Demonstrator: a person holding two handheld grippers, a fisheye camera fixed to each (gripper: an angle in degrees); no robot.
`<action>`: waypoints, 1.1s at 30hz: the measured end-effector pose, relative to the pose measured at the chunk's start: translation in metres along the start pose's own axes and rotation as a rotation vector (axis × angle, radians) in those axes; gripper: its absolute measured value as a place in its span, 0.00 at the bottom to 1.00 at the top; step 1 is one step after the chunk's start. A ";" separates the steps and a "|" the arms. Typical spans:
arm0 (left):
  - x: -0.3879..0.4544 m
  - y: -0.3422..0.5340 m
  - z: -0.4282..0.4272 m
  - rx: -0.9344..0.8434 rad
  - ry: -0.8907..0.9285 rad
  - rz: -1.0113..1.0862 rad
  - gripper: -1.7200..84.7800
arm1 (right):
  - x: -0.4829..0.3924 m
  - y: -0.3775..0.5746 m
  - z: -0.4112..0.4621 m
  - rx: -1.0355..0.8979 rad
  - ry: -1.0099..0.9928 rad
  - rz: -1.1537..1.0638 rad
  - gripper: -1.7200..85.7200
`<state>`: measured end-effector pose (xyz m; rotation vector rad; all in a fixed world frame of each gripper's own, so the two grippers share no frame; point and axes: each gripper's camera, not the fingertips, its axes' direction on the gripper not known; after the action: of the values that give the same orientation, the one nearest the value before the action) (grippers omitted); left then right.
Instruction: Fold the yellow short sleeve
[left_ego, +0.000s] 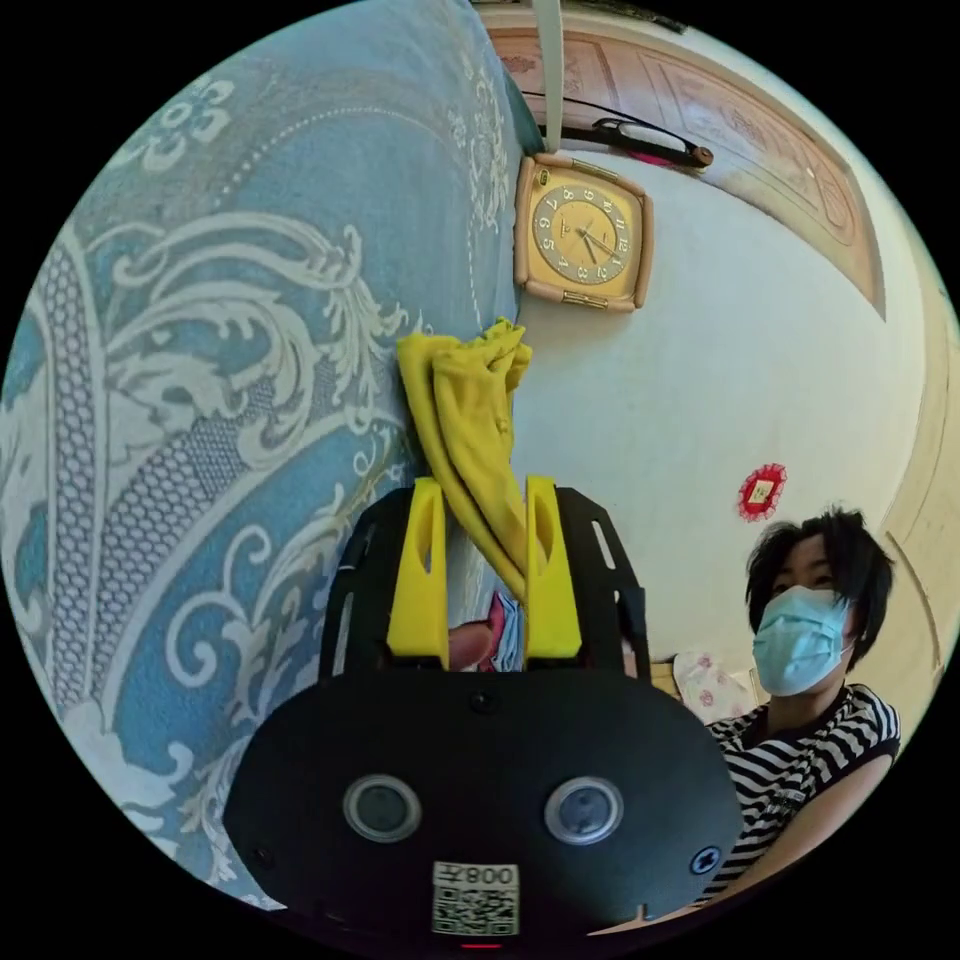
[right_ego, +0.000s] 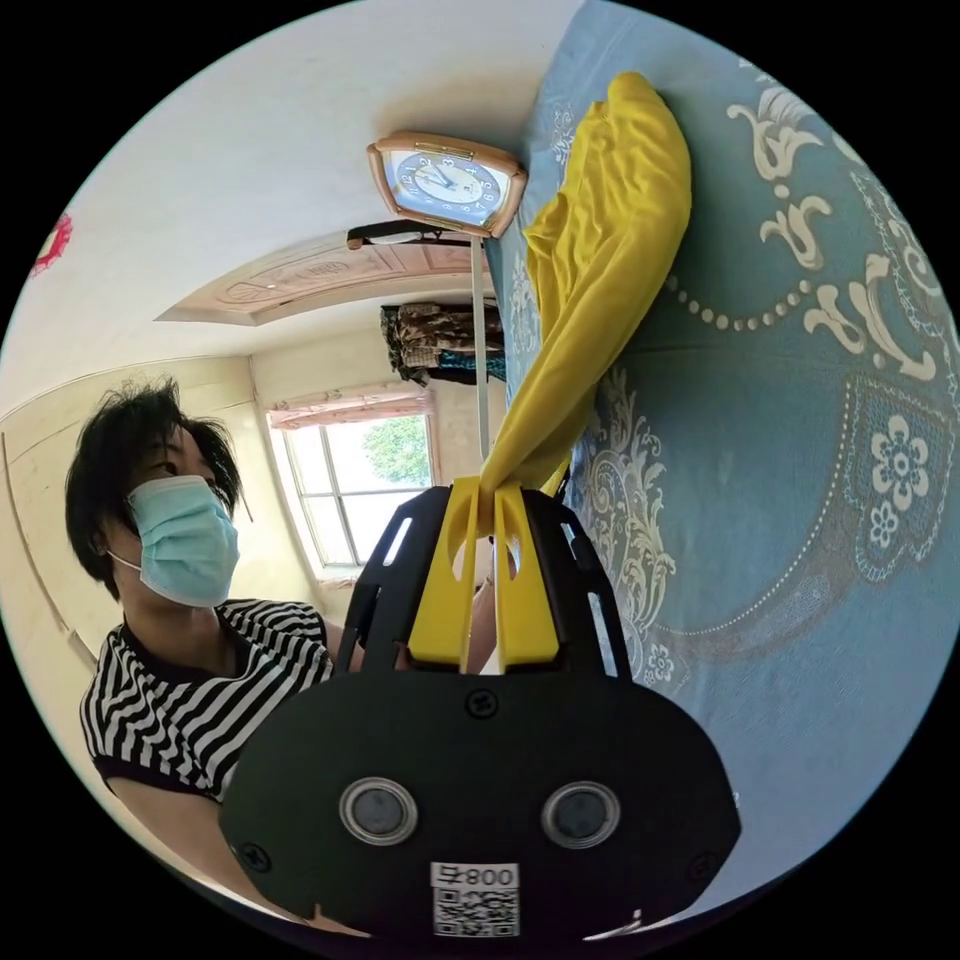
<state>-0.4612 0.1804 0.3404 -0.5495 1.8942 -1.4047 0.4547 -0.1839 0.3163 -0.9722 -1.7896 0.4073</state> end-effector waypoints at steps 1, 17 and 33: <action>-0.005 0.004 0.000 0.034 0.015 -0.020 0.10 | -0.002 0.013 -0.004 0.008 -0.001 -0.001 0.04; 0.071 0.159 0.054 -0.287 -0.086 0.082 0.06 | -0.091 0.256 -0.084 0.057 0.007 0.014 0.04; 0.095 0.322 0.214 -0.764 -0.015 0.346 0.06 | -0.213 0.561 -0.166 0.407 0.094 -0.089 0.04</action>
<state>-0.3414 0.0799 -0.0256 -0.5356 2.3508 -0.4263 0.8759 -0.0277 -0.1142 -0.6134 -1.5766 0.6305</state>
